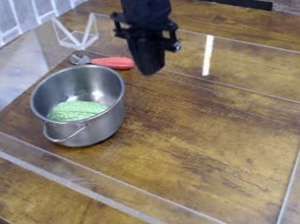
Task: Remove the green object from the silver pot and put it on the table
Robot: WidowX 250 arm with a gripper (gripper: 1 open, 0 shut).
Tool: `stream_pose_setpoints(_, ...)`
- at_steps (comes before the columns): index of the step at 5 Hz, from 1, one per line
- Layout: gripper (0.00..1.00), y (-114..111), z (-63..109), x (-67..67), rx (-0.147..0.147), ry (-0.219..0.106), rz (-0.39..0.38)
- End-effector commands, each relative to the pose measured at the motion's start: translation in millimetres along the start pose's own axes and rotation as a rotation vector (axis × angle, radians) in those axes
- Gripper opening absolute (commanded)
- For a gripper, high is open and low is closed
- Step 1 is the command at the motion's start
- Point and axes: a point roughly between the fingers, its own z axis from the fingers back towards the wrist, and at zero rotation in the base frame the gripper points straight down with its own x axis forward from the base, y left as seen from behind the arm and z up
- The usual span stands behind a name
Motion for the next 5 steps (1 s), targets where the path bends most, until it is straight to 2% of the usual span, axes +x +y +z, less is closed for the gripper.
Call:
stream_pose_setpoints(1, 0.0, -9, 13.7, 12.4, -0.001, -0.034, -0.027)
stream_pose_setpoints(2, 0.0, -9, 6.8, 11.0, -0.007, -0.021, -0.013)
stream_pose_setpoints(3, 1.0, -3, -2.1, 7.3, -0.009, -0.003, 0.002)
stream_pose_setpoints(5, 1.0, 15, -10.1, 0.0, -0.001, 0.037, 0.054)
